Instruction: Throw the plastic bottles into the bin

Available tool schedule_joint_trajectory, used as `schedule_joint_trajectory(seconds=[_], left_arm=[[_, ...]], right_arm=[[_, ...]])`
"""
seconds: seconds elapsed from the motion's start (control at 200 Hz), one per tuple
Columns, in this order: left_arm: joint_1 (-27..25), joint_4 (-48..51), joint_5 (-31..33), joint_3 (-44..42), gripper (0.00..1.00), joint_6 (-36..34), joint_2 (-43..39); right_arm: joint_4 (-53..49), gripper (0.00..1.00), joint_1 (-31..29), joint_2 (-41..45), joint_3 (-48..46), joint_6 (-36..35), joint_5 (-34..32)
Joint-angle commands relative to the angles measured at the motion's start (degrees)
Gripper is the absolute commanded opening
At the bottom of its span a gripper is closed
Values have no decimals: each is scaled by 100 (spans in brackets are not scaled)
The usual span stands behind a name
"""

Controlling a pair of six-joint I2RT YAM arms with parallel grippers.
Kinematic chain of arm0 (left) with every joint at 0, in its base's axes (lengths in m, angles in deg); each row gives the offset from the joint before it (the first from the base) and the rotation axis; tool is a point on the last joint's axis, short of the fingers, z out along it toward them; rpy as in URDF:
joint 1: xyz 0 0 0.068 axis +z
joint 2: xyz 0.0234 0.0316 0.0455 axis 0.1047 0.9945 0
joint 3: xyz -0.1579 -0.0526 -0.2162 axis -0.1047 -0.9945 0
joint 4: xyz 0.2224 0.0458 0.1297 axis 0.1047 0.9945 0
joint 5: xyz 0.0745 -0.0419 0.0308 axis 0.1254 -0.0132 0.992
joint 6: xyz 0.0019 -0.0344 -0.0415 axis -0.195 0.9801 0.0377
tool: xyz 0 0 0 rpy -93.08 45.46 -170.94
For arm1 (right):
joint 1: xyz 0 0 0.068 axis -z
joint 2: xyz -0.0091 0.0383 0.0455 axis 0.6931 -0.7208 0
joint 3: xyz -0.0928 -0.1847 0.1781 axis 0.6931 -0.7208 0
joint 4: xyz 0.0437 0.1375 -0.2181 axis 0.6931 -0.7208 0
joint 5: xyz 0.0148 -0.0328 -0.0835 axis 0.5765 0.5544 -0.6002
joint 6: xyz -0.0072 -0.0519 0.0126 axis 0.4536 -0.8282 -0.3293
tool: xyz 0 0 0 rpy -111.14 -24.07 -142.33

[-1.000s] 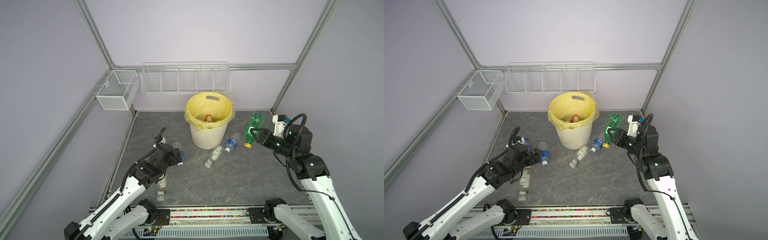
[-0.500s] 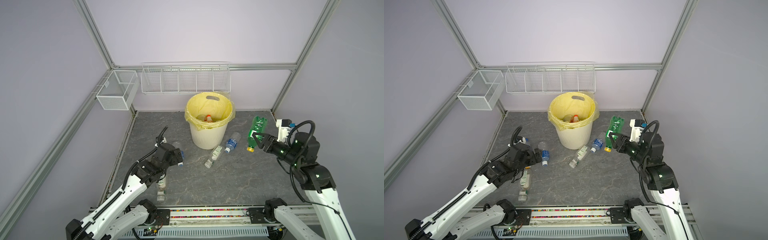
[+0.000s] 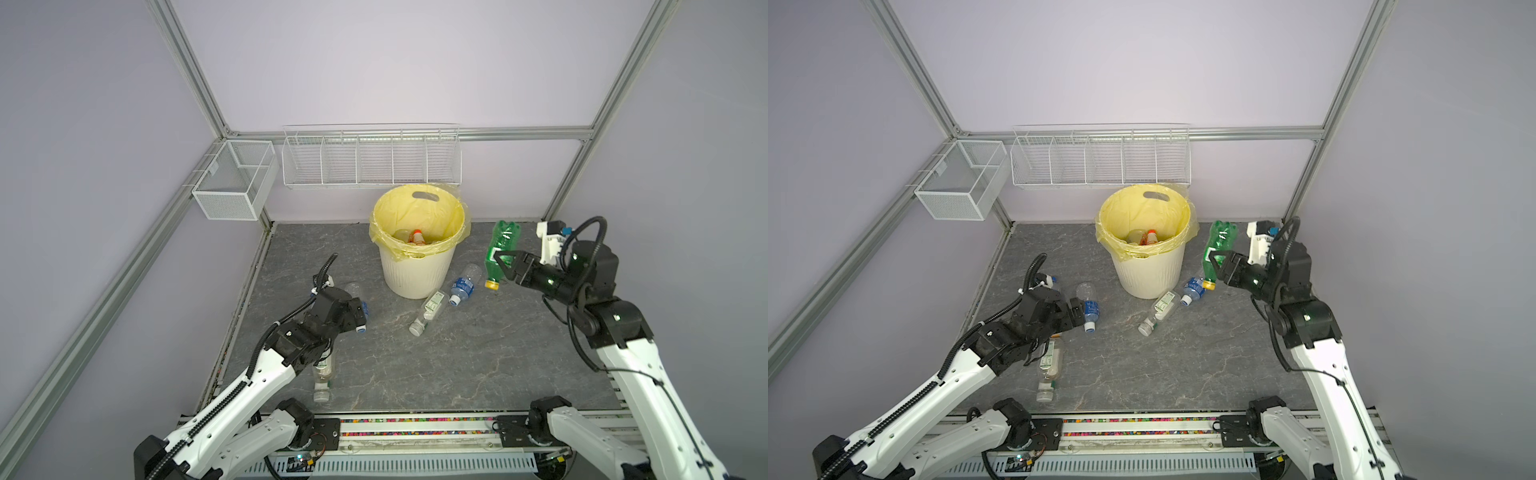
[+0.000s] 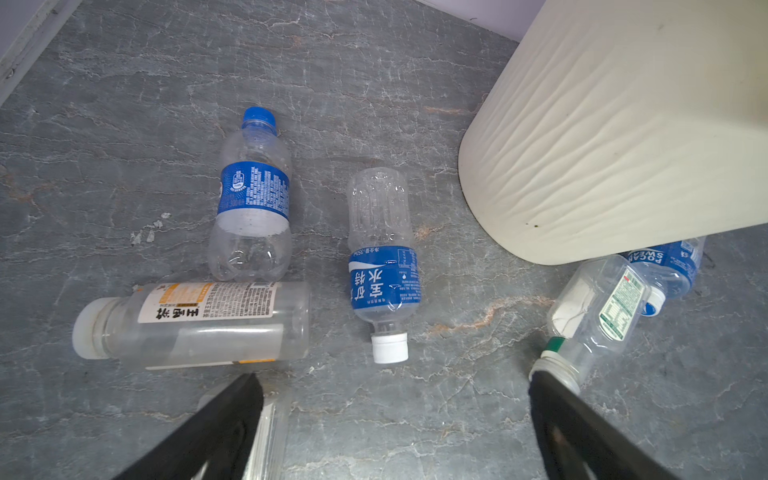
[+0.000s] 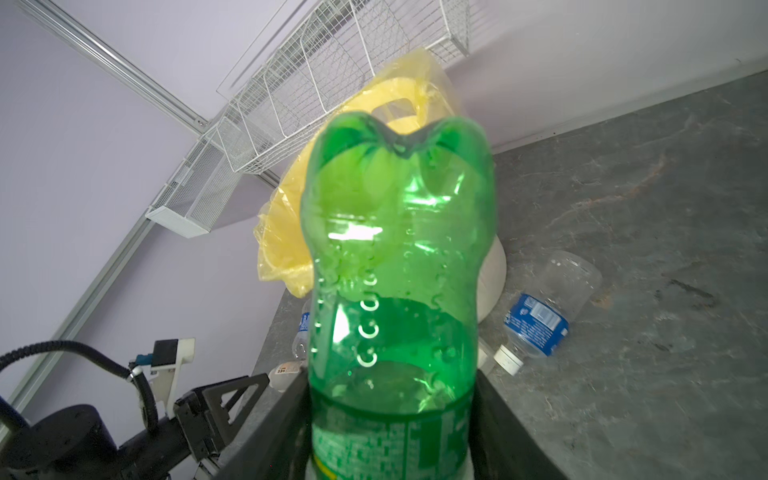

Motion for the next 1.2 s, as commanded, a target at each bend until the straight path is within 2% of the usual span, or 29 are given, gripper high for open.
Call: schedule_joint_trajectory(seconds=[0.0, 0.1, 0.155, 0.21, 0.23, 0.24, 0.26, 0.33, 0.465, 0.725, 0.895, 1.194], left_arm=[[5, -8, 36, -34, 100, 36, 10], [7, 9, 23, -7, 100, 61, 20], [8, 13, -11, 18, 100, 60, 18], [7, 42, -25, 64, 100, 68, 32], [7, 57, -16, 79, 100, 68, 34], [7, 67, -17, 95, 100, 72, 33], [7, 93, -2, 107, 100, 76, 38], [7, 160, 18, 165, 100, 73, 21], [7, 193, 71, 199, 100, 47, -73], [7, 228, -47, 314, 100, -18, -3], [7, 284, -187, 286, 100, 33, -6], [7, 382, -440, 119, 100, 168, -147]], right_arm=[[622, 55, -366, -881, 817, 31, 4], [595, 55, -725, -2119, 1963, -15, -219], [351, 60, -800, -2818, 2749, 3, -196], [-20, 70, -826, -3417, 3479, 58, -311], [-88, 83, -821, -3575, 3685, 73, -344], [-120, 98, -820, -3639, 3757, 74, -352], [-181, 89, -825, -3738, 3905, 67, -390], [-325, 88, -841, -3814, 4111, 48, -604], [-7, 88, -852, -3174, 3355, -4, -870], [-203, 88, -847, -1703, 1652, -336, -900], [-401, 88, -826, -857, 594, -103, -943], [-968, 88, -819, -107, -408, -101, -1516]])
